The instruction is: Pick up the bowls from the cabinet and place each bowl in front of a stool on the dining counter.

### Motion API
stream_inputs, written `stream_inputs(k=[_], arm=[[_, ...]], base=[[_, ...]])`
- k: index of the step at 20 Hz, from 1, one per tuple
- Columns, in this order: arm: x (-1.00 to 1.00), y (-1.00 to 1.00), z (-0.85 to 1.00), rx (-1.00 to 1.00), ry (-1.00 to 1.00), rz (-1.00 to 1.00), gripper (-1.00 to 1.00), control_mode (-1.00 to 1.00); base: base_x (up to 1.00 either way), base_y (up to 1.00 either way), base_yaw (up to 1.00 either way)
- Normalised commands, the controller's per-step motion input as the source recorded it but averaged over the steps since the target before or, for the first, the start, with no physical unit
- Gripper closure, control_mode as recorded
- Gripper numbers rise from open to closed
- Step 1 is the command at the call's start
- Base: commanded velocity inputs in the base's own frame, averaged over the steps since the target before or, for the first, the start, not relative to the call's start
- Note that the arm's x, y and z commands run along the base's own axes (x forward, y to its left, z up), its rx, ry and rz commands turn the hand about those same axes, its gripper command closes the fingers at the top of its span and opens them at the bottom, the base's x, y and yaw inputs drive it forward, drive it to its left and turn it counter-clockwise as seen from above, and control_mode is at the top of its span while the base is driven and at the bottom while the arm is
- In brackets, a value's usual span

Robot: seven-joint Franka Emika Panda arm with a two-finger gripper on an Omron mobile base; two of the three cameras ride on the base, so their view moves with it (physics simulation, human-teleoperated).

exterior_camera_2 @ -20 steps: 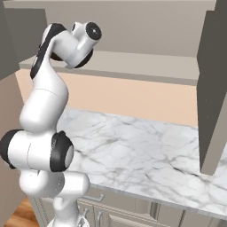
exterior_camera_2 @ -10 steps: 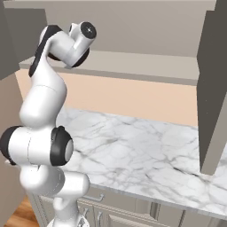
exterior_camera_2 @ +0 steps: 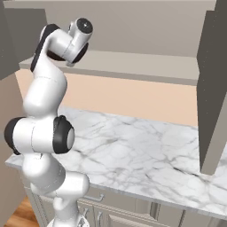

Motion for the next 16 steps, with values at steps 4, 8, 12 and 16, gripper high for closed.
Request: stream_inputs(k=[4,8,12,16], arm=[[0.18,0.04,-0.02,-0.09,0.04,-0.02,-1.0,-1.0],[0.0,0.01,0.0,0.0,0.0,0.0,-1.0,-1.0],[0.0,0.0,0.0,0.0,0.0,0.0,-1.0,-1.0],[0.0,0.0,0.0,0.0,0.0,0.0,1.0,-1.0]], base=[[0.0,0.0,0.0],[0.0,0.0,0.0],[0.0,0.0,0.0],[0.0,0.0,0.0]])
